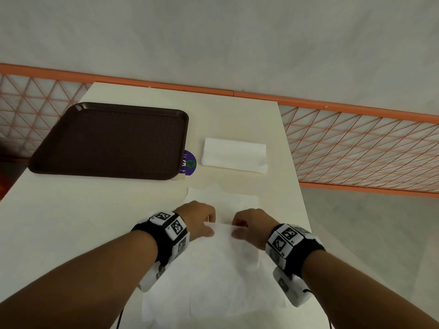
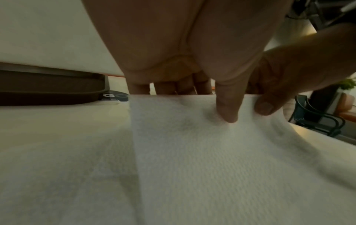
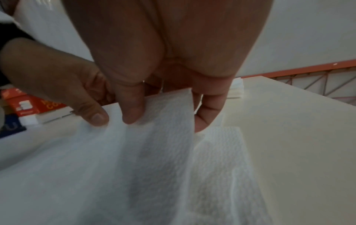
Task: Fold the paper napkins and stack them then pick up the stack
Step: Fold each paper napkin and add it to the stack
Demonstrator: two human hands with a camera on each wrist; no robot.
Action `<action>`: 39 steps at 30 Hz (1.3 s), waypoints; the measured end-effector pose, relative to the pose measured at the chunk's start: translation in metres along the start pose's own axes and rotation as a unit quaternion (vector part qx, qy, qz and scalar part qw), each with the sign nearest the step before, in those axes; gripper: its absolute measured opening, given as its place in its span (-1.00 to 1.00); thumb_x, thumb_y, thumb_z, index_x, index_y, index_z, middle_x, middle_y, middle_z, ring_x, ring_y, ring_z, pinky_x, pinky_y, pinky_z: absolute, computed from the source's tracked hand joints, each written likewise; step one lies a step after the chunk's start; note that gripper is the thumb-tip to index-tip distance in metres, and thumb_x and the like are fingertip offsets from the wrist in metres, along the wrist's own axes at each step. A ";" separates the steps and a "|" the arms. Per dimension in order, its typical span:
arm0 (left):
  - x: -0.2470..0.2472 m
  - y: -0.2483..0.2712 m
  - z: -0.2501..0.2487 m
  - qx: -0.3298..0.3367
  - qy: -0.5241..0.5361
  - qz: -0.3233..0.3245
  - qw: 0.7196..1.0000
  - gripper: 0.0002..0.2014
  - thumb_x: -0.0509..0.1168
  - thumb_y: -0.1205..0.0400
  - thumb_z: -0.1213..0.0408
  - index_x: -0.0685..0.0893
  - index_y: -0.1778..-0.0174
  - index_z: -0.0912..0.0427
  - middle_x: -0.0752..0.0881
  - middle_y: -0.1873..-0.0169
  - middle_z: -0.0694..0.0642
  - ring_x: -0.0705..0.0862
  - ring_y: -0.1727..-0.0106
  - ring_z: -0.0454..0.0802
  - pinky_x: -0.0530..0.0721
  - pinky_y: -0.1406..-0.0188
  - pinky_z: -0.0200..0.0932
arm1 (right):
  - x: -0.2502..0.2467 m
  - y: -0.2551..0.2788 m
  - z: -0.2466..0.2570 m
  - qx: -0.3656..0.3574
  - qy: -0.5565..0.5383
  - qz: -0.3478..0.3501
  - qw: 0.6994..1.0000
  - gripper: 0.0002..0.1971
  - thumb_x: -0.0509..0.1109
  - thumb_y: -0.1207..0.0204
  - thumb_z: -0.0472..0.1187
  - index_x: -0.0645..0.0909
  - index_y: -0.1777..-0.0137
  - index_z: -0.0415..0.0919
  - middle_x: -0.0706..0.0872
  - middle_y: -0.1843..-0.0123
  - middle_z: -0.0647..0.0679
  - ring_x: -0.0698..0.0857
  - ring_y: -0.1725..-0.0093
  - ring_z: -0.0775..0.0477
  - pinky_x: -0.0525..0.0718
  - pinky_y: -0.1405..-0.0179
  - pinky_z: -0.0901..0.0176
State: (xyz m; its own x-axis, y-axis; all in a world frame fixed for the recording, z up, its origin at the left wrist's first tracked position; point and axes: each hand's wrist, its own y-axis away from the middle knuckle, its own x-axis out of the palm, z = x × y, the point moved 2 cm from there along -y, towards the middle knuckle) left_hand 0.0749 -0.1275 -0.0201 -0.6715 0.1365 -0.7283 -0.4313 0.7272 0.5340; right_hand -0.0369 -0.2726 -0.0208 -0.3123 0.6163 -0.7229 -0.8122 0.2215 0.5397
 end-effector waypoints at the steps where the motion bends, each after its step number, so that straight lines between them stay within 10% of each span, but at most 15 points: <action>1: -0.004 0.001 0.001 0.007 0.013 -0.001 1.000 -0.77 0.41 -0.54 0.08 0.66 -0.08 0.03 0.67 -0.05 -0.02 0.66 -0.09 -0.03 0.63 -0.11 -0.12 | -0.004 0.002 -0.001 -0.007 -0.011 -0.005 1.000 -0.87 0.45 -0.50 -0.10 0.67 -0.01 -0.07 0.67 0.07 0.04 0.62 0.08 0.02 0.53 0.13 0.24; 21: -0.021 -0.001 0.030 -0.073 0.211 -0.142 0.964 -0.88 0.42 -0.56 0.16 0.74 0.18 0.14 0.72 0.39 0.07 0.69 0.42 0.00 0.66 0.28 -0.21 | -0.031 0.010 -0.042 0.063 -0.281 -0.079 0.954 -0.89 0.45 -0.54 -0.25 0.73 0.22 -0.16 0.79 0.29 -0.13 0.79 0.30 -0.09 0.77 0.34 0.15; 28: 0.005 -0.015 0.034 -0.116 0.108 -0.093 0.983 -0.82 0.37 -0.59 0.11 0.73 0.00 0.12 0.75 0.04 0.05 0.70 -0.02 0.04 0.61 0.03 -0.22 | -0.003 -0.006 -0.046 0.129 -0.197 -0.059 0.970 -0.94 0.46 -0.45 -0.19 0.72 0.20 -0.15 0.77 0.23 -0.13 0.74 0.29 -0.10 0.73 0.35 0.21; 31: 0.009 -0.017 0.032 -0.134 0.036 -0.125 0.982 -0.80 0.31 -0.62 0.04 0.65 -0.06 0.04 0.70 -0.08 0.06 0.65 -0.09 0.07 0.58 -0.02 -0.16 | -0.005 -0.009 -0.040 0.131 -0.028 -0.091 0.987 -0.81 0.42 -0.46 -0.07 0.67 -0.04 -0.06 0.72 -0.03 -0.06 0.69 -0.02 -0.09 0.65 0.05 0.18; 35: 0.024 -0.013 0.023 -0.023 -0.107 -0.209 0.972 -0.64 0.20 -0.67 0.09 0.57 -0.36 0.12 0.57 -0.32 0.07 0.58 -0.31 0.13 0.59 -0.21 0.00 | 0.004 -0.007 -0.022 -0.014 0.174 -0.130 0.976 -0.46 0.19 -0.65 0.00 0.26 -0.61 -0.08 0.32 -0.62 -0.04 0.29 -0.58 -0.16 0.25 -0.55 -0.07; 37: 0.037 -0.008 0.012 0.046 -0.145 -0.199 0.968 -0.55 0.06 -0.66 0.07 0.60 -0.38 0.17 0.60 -0.39 0.13 0.61 -0.36 0.17 0.64 -0.21 0.06 | 0.021 -0.005 -0.009 -0.081 0.203 -0.131 0.967 -0.46 0.06 -0.67 -0.03 0.30 -0.62 -0.19 0.30 -0.65 -0.10 0.31 -0.62 -0.19 0.24 -0.57 -0.22; 39: 0.053 -0.005 0.006 0.052 -0.190 -0.111 0.974 -0.33 -0.30 -0.64 -0.04 0.27 -0.62 0.15 0.20 -0.65 0.10 0.24 -0.64 0.11 0.33 -0.52 0.12 | 0.041 -0.005 -0.005 -0.110 0.210 -0.112 0.965 -0.37 -0.13 -0.61 0.00 0.28 -0.62 -0.26 0.19 -0.66 -0.10 0.25 -0.64 -0.17 0.20 -0.54 -0.26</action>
State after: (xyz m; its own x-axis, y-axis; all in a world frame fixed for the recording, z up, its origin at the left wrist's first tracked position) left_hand 0.0451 -0.1203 -0.0641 -0.2895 0.1933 -0.9375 -0.4638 0.8284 0.3140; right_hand -0.0479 -0.2518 -0.0554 -0.2504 0.2015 -0.9469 -0.9534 0.1190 0.2774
